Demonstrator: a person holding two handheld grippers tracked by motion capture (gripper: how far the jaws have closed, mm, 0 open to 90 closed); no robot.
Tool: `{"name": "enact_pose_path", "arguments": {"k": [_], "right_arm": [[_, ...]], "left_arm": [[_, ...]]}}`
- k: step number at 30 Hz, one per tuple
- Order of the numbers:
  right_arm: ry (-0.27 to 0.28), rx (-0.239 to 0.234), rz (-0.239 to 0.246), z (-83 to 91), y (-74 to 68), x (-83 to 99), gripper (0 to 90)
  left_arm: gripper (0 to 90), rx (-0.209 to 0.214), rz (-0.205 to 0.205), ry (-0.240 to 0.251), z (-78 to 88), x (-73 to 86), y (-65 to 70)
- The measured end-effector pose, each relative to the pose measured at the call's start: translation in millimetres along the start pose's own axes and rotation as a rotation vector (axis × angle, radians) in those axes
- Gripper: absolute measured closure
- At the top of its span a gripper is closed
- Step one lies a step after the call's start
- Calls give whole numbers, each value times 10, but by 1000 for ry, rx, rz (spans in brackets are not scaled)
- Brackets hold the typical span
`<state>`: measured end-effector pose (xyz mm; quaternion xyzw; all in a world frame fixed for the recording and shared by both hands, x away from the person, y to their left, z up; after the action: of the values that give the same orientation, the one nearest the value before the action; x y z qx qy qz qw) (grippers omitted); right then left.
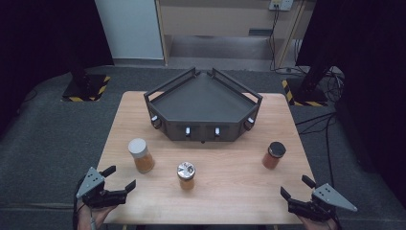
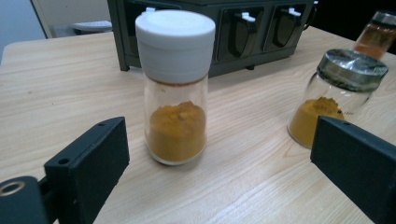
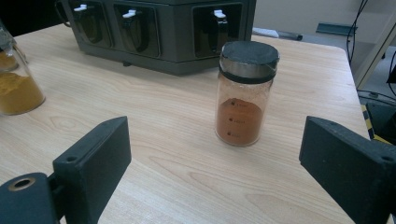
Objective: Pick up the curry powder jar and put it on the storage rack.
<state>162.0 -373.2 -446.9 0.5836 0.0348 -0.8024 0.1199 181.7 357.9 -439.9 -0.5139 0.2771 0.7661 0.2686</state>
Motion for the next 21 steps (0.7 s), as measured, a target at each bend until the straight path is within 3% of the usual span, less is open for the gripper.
{"name": "enact_pose_path", "arguments": {"k": [15,21], "right_arm": [[1,-2,-7,-4,8,6,91],[3,-2,-8,-7,10,7,92]], "left_arm": [[33,1,-14,-16,-74,-241,-39],[33,19,-13,-15,-91,-331,-129]]}}
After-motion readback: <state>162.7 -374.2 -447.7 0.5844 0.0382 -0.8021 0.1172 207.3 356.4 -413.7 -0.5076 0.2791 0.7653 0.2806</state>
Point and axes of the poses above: each handheld gripper's, and its own axes: z roughly backward along the jaws, x roughly out of its underside, y roughly to its right, the point moved 3 cm from there along -z, roughly forward along the jaws, and after that the axes turned 14 degrees about x, right-handed, at the moved point
